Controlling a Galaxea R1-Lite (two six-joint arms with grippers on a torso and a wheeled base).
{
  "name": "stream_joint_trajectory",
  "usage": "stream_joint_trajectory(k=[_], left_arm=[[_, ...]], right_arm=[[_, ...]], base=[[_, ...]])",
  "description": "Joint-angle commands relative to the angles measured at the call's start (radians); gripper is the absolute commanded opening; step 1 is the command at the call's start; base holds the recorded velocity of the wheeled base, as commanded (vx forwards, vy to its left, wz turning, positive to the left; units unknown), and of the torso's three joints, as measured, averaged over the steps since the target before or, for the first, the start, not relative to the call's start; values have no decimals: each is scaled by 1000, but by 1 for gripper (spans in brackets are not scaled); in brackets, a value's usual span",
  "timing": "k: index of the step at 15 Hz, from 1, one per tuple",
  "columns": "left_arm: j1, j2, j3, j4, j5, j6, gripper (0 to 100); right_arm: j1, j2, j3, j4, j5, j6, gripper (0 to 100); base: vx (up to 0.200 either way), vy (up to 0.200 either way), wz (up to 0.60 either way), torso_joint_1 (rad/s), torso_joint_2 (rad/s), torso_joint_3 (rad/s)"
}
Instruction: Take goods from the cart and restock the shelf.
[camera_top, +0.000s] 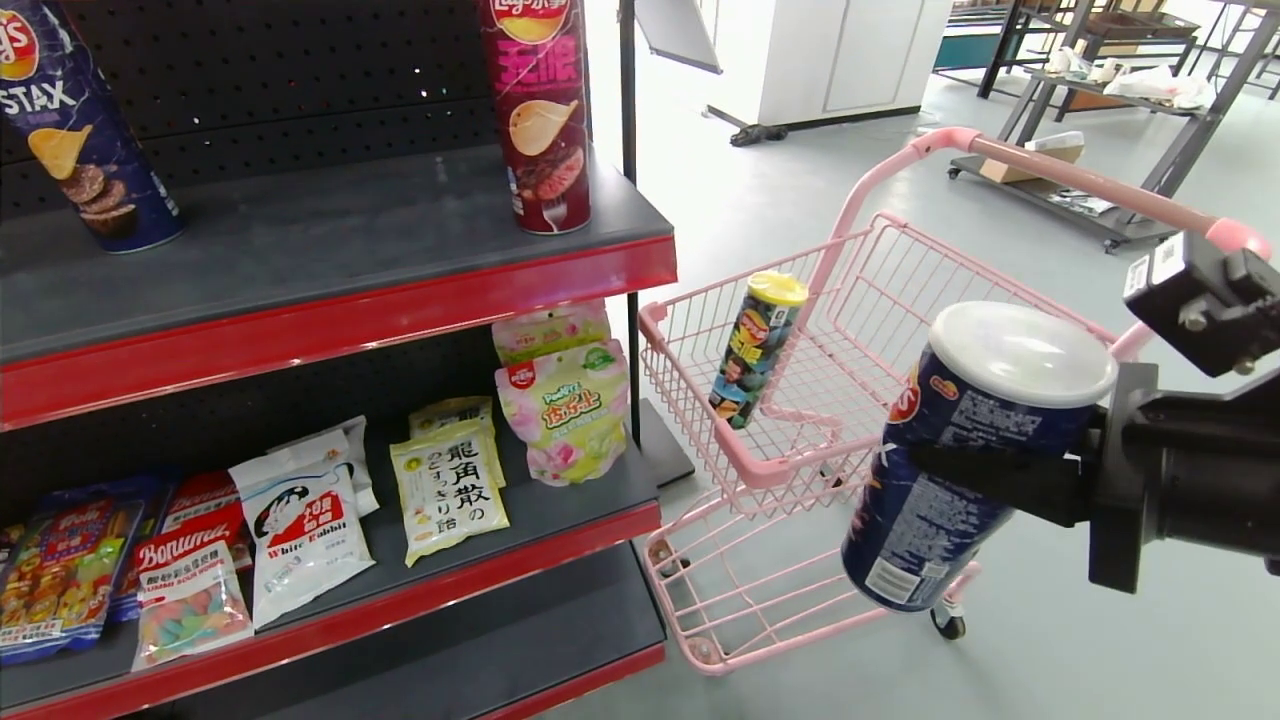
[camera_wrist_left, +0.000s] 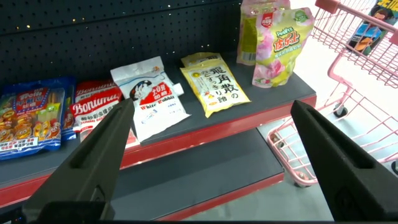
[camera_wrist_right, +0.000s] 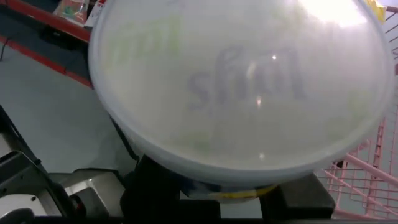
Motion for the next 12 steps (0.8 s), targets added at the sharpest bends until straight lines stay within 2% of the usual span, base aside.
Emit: stream_joint_trajectory(k=[1,6,12], left_arm=[[0,1,0,0,0,0,100],[0,1,0,0,0,0,100],[0,1,0,0,0,0,100]], right_arm=[[0,31,-6,-21,-2,-1,0],[-2,28,-3,-26,-4,-1,0],[1,31,-24,-26,1,-1,0]], base=[[0,0,0,0,0,0],[0,0,0,15,-62,-47],[0,0,0,137,-470,-334]])
